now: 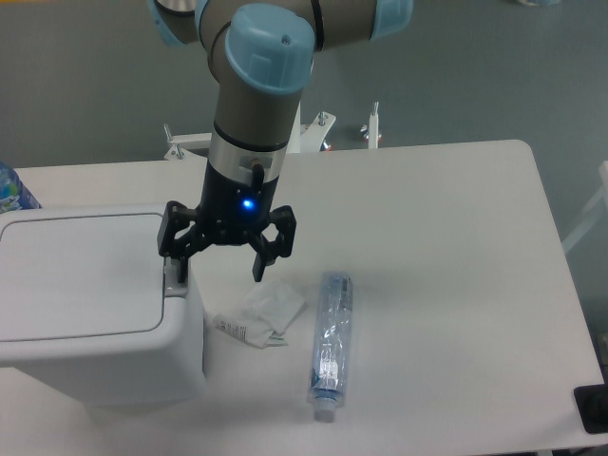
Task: Open the trash can
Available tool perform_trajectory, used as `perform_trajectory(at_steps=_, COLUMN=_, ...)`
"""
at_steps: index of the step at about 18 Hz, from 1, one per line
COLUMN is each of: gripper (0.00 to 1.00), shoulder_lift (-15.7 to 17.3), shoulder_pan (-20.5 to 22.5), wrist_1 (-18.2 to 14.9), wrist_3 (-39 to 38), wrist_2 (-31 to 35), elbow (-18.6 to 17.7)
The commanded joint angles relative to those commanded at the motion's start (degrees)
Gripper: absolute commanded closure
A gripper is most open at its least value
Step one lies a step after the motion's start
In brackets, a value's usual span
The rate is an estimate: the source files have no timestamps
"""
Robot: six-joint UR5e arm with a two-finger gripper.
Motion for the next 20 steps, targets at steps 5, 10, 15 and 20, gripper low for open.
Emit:
perform_trajectory(at_steps=5, gripper=0.00, shoulder_lift=-0.4, shoulder_pan=0.0, wrist_1=0.0, wrist_3=0.0, wrist_2=0.0, elbow=0.0)
perform_trajectory(at_steps=10, gripper=0.00, shoulder_lift=0.2, shoulder_pan=0.0, wrist_1=1.7, wrist_3=0.6, wrist_2=0.0, elbow=2.0)
perform_trajectory(at_steps=15, gripper=0.00, shoulder_lift=0.4, shoulder_pan=2.8, wrist_1=7.7, wrist_3=0.6, wrist_2=0.0, elbow=4.9)
perform_trajectory(at_steps=20, gripper=0.00, shoulder_lift=1.0, shoulder_pan=7.4, wrist_1=11.2, wrist_3=1.1, wrist_2=0.0, elbow=6.2)
